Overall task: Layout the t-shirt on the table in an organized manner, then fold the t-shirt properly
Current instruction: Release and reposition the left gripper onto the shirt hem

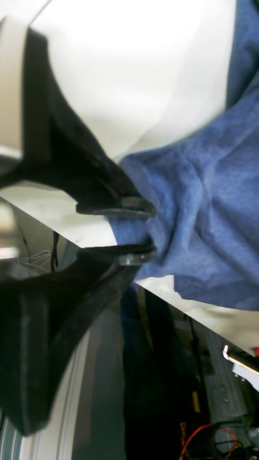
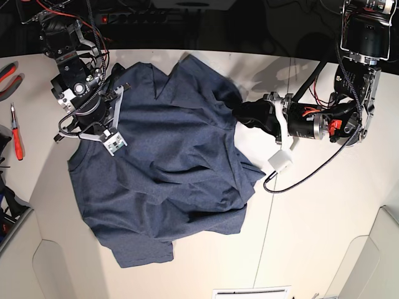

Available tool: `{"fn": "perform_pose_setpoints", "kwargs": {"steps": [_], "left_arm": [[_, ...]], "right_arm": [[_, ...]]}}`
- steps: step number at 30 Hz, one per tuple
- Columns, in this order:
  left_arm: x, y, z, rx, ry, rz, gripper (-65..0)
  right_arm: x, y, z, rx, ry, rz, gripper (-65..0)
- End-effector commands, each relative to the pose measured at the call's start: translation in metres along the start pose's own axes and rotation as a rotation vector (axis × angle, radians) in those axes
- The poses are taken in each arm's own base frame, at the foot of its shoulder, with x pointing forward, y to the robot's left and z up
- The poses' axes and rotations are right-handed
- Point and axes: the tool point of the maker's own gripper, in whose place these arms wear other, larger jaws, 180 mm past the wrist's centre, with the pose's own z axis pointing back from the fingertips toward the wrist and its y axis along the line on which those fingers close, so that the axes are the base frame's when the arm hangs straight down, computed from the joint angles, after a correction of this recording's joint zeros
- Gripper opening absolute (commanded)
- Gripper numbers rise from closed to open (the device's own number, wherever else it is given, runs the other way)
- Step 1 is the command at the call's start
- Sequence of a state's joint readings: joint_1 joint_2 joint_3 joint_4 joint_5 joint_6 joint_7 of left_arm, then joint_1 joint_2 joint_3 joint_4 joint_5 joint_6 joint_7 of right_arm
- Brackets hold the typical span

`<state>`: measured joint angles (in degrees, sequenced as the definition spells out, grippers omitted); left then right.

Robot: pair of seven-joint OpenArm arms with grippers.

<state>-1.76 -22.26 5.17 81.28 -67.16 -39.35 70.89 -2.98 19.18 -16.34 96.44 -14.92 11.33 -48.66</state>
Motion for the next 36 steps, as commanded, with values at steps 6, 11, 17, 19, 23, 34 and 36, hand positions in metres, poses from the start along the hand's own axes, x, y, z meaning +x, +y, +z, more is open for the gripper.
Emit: {"fn": "perform_pose_setpoints", "kwargs": {"steps": [6,11,17,19,23,34,36], "left_arm": [[0.023,-0.003,0.007,-0.011,-0.084,-0.032,-36.9],[0.024,-0.003,0.007,-0.011,-0.087,-0.032,-33.3],[0.022,-0.012,0.025,-0.061,-0.014,-0.055,-33.4],[0.042,-0.02,0.041,-0.089,-0.065,-0.088,-33.4],[0.086,-0.021,0.055,-0.052,-0.201,-0.165,-33.4],[0.122,0.031,0.03,0.315,-0.36,-0.358,-33.4],[0.117,0.044,0.027,0.356,-0.354,-0.349,-33.4]], "right_arm": [[0.014,-0.033,0.01,-0.05,-0.063,-0.094,-46.1],[0.023,-0.03,0.012,-0.008,-0.114,-0.15,-46.1],[0.044,0.005,0.015,0.125,-0.165,-0.206,-46.2],[0.056,0.022,0.019,0.207,-0.204,-0.223,-46.2],[0.091,0.055,0.036,0.385,-0.343,-0.284,-46.3],[0.1,0.108,0.036,0.525,-0.283,-0.307,-65.0],[0.077,0.108,0.021,0.48,-0.186,-0.289,-65.0]]}}
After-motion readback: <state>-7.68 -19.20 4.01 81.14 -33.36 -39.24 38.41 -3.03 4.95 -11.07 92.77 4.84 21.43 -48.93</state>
